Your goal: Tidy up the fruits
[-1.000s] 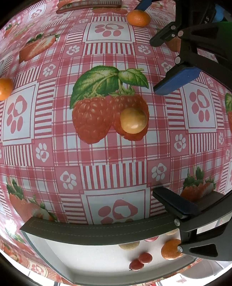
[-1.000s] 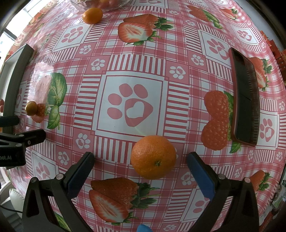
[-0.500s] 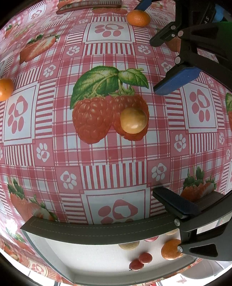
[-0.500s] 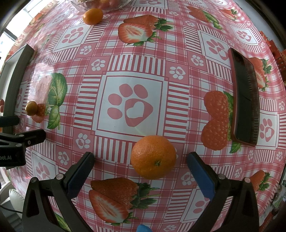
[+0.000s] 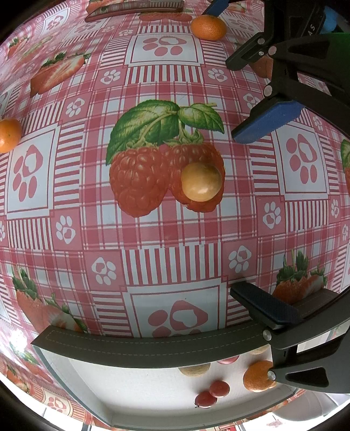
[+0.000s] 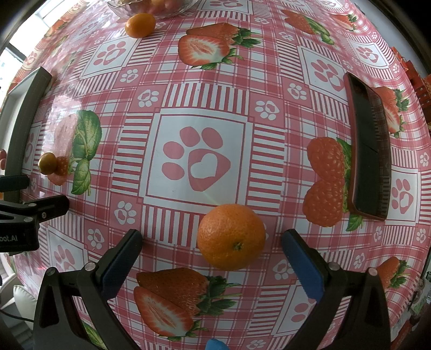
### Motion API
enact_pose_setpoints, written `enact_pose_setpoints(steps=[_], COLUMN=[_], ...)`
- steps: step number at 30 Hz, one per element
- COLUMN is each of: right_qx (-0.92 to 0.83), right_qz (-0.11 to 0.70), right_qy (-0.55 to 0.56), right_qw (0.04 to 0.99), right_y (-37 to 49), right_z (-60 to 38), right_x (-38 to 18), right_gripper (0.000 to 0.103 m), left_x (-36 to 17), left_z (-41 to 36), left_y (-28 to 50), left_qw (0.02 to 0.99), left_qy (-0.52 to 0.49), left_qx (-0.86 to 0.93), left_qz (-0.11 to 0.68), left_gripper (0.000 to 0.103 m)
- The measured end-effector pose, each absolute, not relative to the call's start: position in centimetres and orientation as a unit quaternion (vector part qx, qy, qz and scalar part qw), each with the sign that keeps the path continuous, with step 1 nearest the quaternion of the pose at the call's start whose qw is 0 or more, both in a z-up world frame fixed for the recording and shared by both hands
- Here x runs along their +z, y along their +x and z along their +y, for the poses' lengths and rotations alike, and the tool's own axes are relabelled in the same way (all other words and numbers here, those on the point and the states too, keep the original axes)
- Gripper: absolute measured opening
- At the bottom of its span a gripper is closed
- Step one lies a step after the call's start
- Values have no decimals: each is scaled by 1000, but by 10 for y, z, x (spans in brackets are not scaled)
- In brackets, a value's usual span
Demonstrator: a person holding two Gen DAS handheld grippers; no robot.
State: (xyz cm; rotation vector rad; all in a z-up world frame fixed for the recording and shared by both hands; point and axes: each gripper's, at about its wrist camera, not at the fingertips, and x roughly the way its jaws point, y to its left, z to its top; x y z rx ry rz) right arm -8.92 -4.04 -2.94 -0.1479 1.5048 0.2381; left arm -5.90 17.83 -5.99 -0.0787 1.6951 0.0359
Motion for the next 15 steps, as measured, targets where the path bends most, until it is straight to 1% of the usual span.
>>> enact_pose_setpoints(steps=[15], right_qx=[109], right_qz=[683], right_qy=[-67], right_qw=[719], right_y=[-89], right_z=[-40], right_x=[-29], right_gripper=[103], left_x=[-59], left_z=[178], left_y=[-59], left_qw=[665], left_qy=[-34], left_qx=[15], left_qz=[746], left_gripper=[103])
